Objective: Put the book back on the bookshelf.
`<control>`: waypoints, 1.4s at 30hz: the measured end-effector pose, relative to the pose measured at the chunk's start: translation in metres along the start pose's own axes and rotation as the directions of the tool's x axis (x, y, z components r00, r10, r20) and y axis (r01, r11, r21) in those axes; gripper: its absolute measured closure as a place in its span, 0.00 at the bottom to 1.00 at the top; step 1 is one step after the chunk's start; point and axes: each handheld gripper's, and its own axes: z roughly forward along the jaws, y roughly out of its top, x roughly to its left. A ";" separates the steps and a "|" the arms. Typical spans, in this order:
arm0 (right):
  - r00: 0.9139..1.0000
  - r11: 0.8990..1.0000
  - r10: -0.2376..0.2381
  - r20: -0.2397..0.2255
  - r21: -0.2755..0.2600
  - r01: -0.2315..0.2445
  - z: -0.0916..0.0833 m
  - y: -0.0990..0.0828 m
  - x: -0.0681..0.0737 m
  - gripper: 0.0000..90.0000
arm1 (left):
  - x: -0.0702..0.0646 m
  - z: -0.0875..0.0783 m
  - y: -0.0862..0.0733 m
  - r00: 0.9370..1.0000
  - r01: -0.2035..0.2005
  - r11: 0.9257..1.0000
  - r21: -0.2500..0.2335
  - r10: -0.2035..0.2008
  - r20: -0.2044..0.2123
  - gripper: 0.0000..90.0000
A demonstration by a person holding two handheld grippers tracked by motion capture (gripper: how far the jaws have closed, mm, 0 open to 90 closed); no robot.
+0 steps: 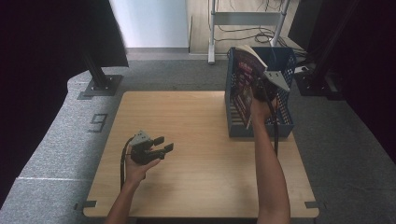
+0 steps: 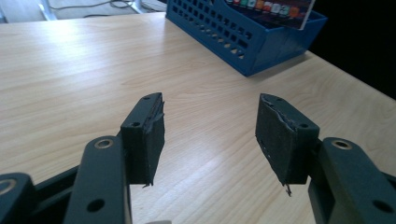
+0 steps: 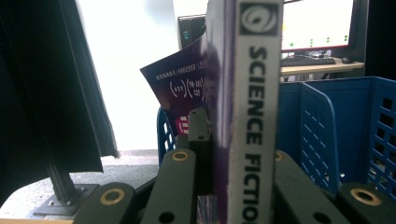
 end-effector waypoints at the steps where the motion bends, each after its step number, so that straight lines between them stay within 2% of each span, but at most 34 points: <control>1: 1.000 1.000 -0.001 0.000 -0.001 0.001 0.001 -0.001 0.000 0.91 | 0.000 0.000 0.000 1.000 0.001 1.000 -0.003 -0.001 0.000 0.47; 8: 1.000 1.000 0.002 0.005 -0.004 -0.002 0.008 -0.002 0.002 0.91 | 0.001 -0.002 0.000 1.000 0.001 1.000 -0.005 -0.001 -0.006 0.47; 13: 1.000 1.000 0.000 0.006 -0.003 0.000 0.010 -0.003 0.001 0.91 | 0.001 -0.006 0.001 1.000 0.001 1.000 -0.032 -0.002 -0.016 0.48; 23: 1.000 1.000 -0.012 0.013 0.004 0.012 0.017 -0.001 0.001 0.91 | 0.001 -0.006 0.000 1.000 0.002 1.000 -0.030 -0.003 -0.011 0.48; 28: 1.000 1.000 0.007 0.015 -0.004 -0.007 0.019 -0.001 0.002 0.91 | 0.002 -0.006 0.000 1.000 0.005 0.999 -0.035 -0.006 -0.017 0.48; 42: 0.999 0.999 -0.035 0.005 0.007 0.035 0.025 -0.006 0.010 0.91 | 0.001 -0.004 -0.001 1.000 0.003 0.999 -0.032 -0.004 -0.014 0.48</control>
